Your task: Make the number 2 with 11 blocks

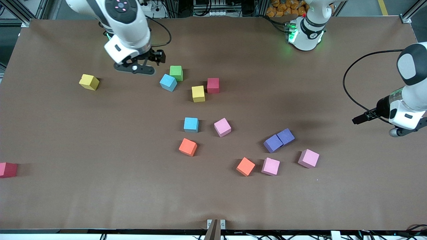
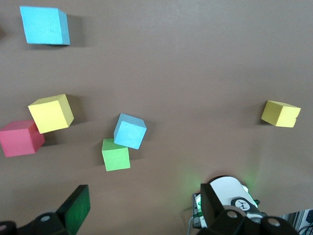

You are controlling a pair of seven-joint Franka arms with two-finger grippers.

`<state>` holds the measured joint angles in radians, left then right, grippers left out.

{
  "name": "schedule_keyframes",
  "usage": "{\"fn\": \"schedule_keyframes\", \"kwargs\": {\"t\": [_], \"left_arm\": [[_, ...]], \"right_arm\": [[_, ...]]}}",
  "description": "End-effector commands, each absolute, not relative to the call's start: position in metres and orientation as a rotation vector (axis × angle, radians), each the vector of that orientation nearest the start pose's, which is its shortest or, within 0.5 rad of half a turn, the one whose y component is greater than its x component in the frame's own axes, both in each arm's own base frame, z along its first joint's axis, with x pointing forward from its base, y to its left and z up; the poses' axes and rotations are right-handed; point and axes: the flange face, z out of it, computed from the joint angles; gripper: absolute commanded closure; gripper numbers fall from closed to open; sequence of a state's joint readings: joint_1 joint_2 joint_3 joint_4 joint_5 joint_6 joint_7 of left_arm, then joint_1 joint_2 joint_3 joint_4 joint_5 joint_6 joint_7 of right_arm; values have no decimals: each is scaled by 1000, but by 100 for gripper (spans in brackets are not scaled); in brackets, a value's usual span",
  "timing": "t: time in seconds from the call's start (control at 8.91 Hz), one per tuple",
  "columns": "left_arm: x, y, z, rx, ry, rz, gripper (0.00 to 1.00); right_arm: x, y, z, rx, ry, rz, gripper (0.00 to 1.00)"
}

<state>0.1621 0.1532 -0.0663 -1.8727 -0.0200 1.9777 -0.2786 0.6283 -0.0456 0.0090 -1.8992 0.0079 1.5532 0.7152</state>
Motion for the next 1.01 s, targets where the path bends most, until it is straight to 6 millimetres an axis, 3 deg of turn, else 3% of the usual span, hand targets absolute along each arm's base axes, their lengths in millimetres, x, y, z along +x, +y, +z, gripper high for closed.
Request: {"fn": "schedule_keyframes", "kwargs": {"t": [0.0,0.34,0.56,0.9], "left_arm": [[595,60,432,-3093,-583,68,0],[600,45,400,-3096,-556,148,0],[604,2,379,-3097,-504,199,0],[602,-56,359,-3076,-496,249,0]], "right_arm": [[373,317,467,-3295,193,357,0],[352,312,411,-3261,206,375,0],[326,323,381,-3283,128,368,0],[307,312,333,-3244,159,362,0]]}}
